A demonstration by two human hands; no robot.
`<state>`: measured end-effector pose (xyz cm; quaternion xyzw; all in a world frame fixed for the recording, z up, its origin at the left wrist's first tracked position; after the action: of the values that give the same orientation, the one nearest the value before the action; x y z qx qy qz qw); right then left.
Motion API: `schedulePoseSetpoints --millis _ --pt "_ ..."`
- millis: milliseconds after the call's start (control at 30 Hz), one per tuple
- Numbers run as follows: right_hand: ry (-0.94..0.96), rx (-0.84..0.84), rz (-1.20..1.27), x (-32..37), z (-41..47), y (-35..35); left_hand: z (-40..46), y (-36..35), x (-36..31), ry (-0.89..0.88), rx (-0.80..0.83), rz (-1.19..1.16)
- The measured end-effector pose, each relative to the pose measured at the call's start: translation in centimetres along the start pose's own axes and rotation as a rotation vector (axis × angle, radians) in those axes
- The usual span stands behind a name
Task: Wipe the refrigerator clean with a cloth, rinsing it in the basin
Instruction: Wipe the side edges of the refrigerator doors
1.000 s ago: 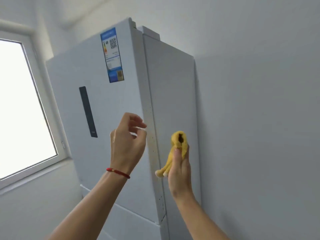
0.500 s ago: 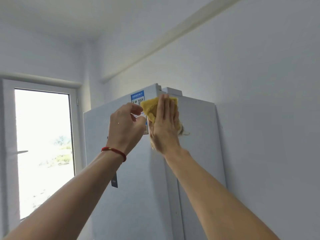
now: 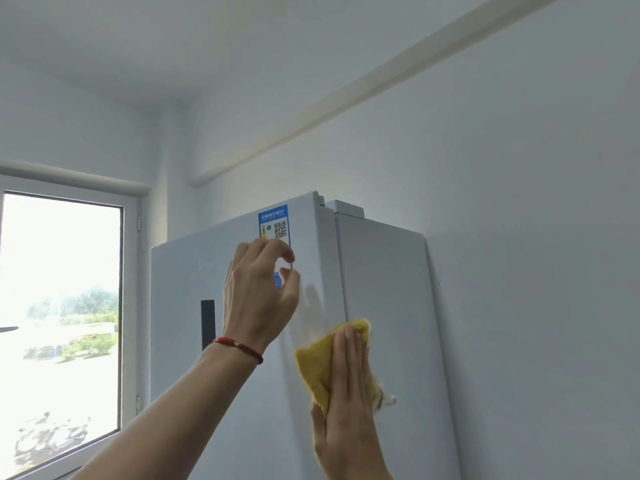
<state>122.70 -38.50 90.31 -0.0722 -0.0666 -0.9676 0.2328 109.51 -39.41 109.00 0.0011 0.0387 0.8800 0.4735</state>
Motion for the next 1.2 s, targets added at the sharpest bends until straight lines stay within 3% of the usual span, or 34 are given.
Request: schedulePoseSetpoints --millis 133,267,367,467,600,800,967,1067,1200 --pt "0.020 0.002 0.051 1.8 8.6 0.4 -0.4 0.4 1.5 0.061 0.016 -0.026" --pt "-0.023 -0.035 -0.051 3.5 20.8 1.3 -0.7 1.2 3.5 0.140 -0.024 -0.072" --pt "-0.001 -0.028 -0.134 4.2 24.7 1.2 -1.5 1.3 4.7 0.184 -0.022 -0.105" --pt "0.059 -0.051 -0.117 4.3 23.0 1.5 -1.8 1.3 5.5 0.200 -0.017 -0.119" --pt "0.160 -0.041 -0.192 4.3 14.4 0.8 -1.9 1.9 5.7 0.196 -0.029 -0.166" --pt "0.115 0.072 -0.197 2.4 1.4 -0.2 -3.8 1.2 3.7 0.159 0.066 -0.186" --pt "0.019 0.091 -0.017 2.8 12.2 0.7 -4.3 0.6 1.7 0.019 0.112 -0.190" --pt "-0.015 0.060 -0.009 3.1 18.0 1.2 -5.1 0.8 2.4 0.081 0.062 -0.235" --pt "-0.054 0.052 0.060 1.5 10.3 0.3 -8.1 0.7 2.8 0.037 0.107 -0.193"
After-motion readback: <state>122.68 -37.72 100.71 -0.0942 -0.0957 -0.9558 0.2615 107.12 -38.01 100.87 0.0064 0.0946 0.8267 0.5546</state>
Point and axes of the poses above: each hand's wrist, its own z-axis towards the middle knuckle, its own y-axis out of the back of the hand, x = y × z, the point moved 10 cm from there along z, towards the middle knuckle, and after that the axes turned 1 degree about x, right-handed, at the moved point
